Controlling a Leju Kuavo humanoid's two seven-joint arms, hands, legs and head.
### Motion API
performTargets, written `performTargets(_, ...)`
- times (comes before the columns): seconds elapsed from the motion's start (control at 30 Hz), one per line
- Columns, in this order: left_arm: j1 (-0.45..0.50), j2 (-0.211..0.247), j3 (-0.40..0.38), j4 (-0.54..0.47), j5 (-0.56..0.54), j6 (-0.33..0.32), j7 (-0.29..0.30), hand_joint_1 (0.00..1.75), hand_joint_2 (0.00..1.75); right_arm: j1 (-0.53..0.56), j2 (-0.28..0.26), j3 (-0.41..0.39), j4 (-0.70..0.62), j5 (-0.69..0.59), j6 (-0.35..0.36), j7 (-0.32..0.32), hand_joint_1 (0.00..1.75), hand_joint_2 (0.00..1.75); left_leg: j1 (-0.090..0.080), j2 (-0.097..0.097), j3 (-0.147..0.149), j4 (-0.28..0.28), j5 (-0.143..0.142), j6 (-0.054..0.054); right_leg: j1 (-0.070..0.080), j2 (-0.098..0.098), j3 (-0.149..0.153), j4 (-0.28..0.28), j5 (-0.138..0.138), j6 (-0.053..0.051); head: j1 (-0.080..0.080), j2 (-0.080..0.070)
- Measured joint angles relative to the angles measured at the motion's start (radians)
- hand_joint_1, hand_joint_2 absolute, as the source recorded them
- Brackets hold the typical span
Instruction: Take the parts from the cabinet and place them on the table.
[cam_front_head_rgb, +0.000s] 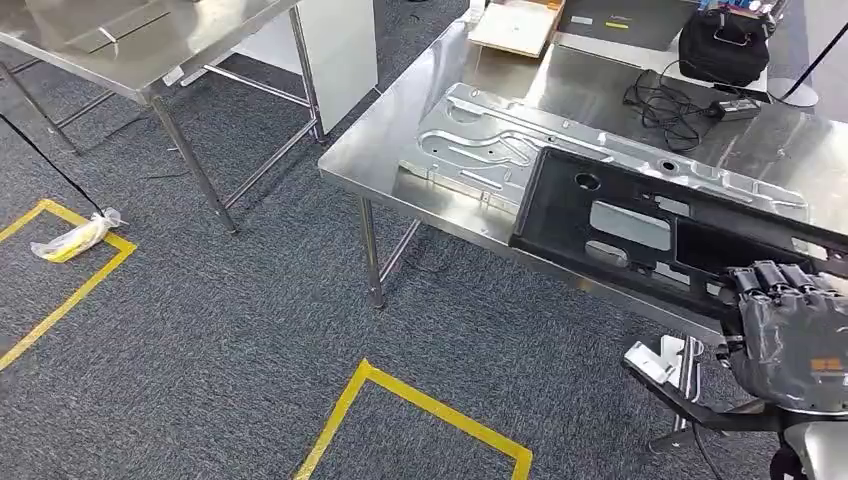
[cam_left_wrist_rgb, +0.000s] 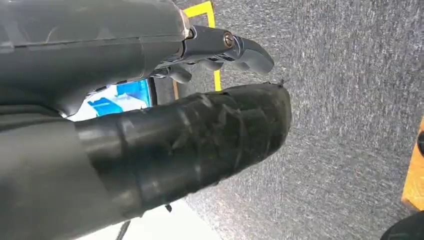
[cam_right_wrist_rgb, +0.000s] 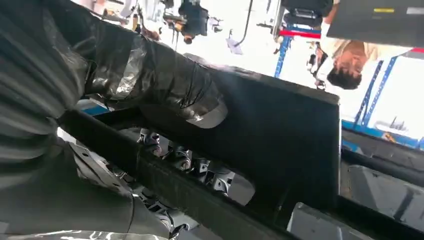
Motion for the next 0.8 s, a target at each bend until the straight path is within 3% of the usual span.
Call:
performTargets(0.13,0.002,0.000,0.004,0.002,0.008,-0.014,-0.002,0.00,0.00,-0.004,-0.074,0.081,0.006,0.000,0.022,0.151,1.75,1.75,0.000,0.000,0.000,0.000,0.000,0.000,0.000,0.000,0.000,0.000,0.000,0.000,0.000,0.000)
performTargets(0.2,0.003,0.000,0.004,0.002,0.012,-0.015,0.000,0.00,0.00,-0.012,-0.108,0.126,0.012,0.000,0.031,0.194,1.75,1.75,0.000,0.000,0.000,0.000,0.000,0.000,0.000,0.000,0.000,0.000,0.000,0.000,0.000,0.000)
performTargets(0.37,0.004,0.000,0.003,0.002,0.009,-0.015,-0.005,0.00,0.00,-0.041,-0.147,0.196,0.025,0.000,0.039,0.188,1.75,1.75,-0.002,0.000,0.000,0.002,0.000,0.000,-0.002,0.001,0.000,0.000,0.002,0.003,0.000,0.000)
performTargets(0.63,-0.004,0.000,0.018,0.003,-0.012,-0.011,-0.034,0.00,0.00,-0.099,-0.150,0.249,0.052,0.000,0.041,0.152,1.75,1.75,-0.006,-0.001,-0.003,0.009,-0.001,0.007,-0.007,0.000,0.000,-0.001,0.003,0.012,0.000,0.000)
performTargets(0.7,-0.005,0.000,0.021,0.003,-0.014,-0.011,-0.038,0.00,0.00,-0.099,-0.152,0.249,0.054,0.000,0.039,0.151,1.75,1.75,-0.007,0.000,-0.003,0.006,0.000,0.014,-0.007,0.003,0.001,-0.008,0.006,0.018,0.000,0.000)
performTargets(0.73,-0.005,0.000,0.021,0.003,-0.014,-0.011,-0.039,0.00,0.00,-0.096,-0.156,0.246,0.054,0.000,0.036,0.143,1.75,1.75,0.000,0.002,0.007,-0.010,0.008,0.024,-0.006,0.003,0.001,-0.008,0.004,0.023,0.000,0.000)
performTargets(0.77,-0.005,0.000,0.021,0.003,-0.016,-0.011,-0.040,0.00,0.00,-0.083,-0.156,0.234,0.055,0.000,0.026,0.123,1.75,1.75,0.003,0.007,0.012,-0.021,0.015,0.029,-0.009,-0.013,-0.001,0.009,-0.007,0.025,0.001,0.000)
performTargets(0.8,-0.004,0.000,0.021,0.003,-0.021,-0.011,-0.042,0.00,0.00,-0.071,-0.154,0.215,0.055,0.000,0.013,0.091,1.75,1.75,0.004,0.008,0.012,-0.024,0.017,0.034,-0.008,-0.025,-0.024,0.051,-0.038,0.027,0.000,0.000)
